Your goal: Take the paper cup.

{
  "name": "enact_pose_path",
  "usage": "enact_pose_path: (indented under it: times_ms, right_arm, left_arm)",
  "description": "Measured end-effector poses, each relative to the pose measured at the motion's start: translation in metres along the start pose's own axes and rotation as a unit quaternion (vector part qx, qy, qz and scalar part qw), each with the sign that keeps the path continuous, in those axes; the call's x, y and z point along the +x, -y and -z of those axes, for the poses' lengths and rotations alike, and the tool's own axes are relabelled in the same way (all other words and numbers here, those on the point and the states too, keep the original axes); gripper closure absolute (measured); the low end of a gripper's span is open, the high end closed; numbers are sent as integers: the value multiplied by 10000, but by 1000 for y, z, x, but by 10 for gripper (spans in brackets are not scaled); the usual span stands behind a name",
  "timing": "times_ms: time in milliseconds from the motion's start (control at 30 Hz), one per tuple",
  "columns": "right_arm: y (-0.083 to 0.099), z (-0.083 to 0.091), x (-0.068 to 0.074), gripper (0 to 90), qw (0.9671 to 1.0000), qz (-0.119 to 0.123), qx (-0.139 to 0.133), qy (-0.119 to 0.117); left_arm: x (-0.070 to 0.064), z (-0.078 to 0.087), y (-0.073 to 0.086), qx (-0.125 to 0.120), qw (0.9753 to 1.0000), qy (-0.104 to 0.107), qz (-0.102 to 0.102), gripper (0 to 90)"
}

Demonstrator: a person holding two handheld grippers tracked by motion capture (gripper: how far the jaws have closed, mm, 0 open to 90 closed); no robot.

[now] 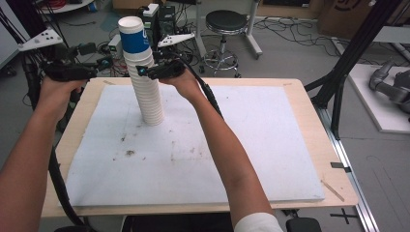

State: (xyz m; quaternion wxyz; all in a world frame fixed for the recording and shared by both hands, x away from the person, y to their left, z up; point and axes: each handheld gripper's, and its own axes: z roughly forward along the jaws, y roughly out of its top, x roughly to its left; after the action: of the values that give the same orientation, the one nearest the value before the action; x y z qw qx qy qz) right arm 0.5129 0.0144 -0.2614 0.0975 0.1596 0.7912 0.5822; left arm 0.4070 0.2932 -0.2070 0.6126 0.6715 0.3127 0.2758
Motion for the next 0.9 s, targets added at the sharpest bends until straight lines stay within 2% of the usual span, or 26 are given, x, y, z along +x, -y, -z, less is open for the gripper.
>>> enact_pose_path:
  times_ms: [67, 167, 233, 267, 300, 367, 433, 500, 667, 700, 900]
  right_arm:
    - [0, 0, 1, 172, 10000, -8, 21, -7]
    - [-1, 0, 2, 172, 10000, -9, 24, -13]
    - [-1, 0, 2, 172, 10000, 11, 33, -8]
    - [-1, 0, 2, 172, 10000, 14, 41, -5]
    - [-1, 0, 2, 172, 10000, 17, 30, -16]
    - [-1, 0, 2, 172, 10000, 26, 26, -2]
    - [-1, 0, 3, 172, 10000, 16, 39, 6]
    - [-1, 0, 3, 172, 10000, 66, 53, 5]
    - [-2, 0, 6, 172, 9999, 130, 81, -1]
    - [-3, 1, 6, 172, 9998, 152, 91, 10]
    - [-2, 2, 5, 173, 9999, 90, 102, 18]
  left_arm:
    - [-1, -7, -6, -10, 10000, 59, -20, 166]
    - [-4, -22, -16, 100, 9999, 67, -76, 166]
    - [-5, -32, -22, 152, 9999, -6, -73, 166]
    - [-5, -32, -22, 152, 9999, -6, -73, 165]
    - [-5, -42, -25, 226, 9997, -127, -17, 166]
    - [-6, -47, -25, 281, 9994, -193, 3, 166]
    - [-9, -63, -24, 480, 9987, -172, -23, 166]
    - [-11, -69, -23, 497, 9986, -161, 1, 166]
    - [-12, -79, -21, 453, 9988, -151, 70, 178]
    - [-12, -79, -22, 433, 9990, -112, 40, 224]
    - [-14, -82, -25, 517, 9986, -116, -61, 236]
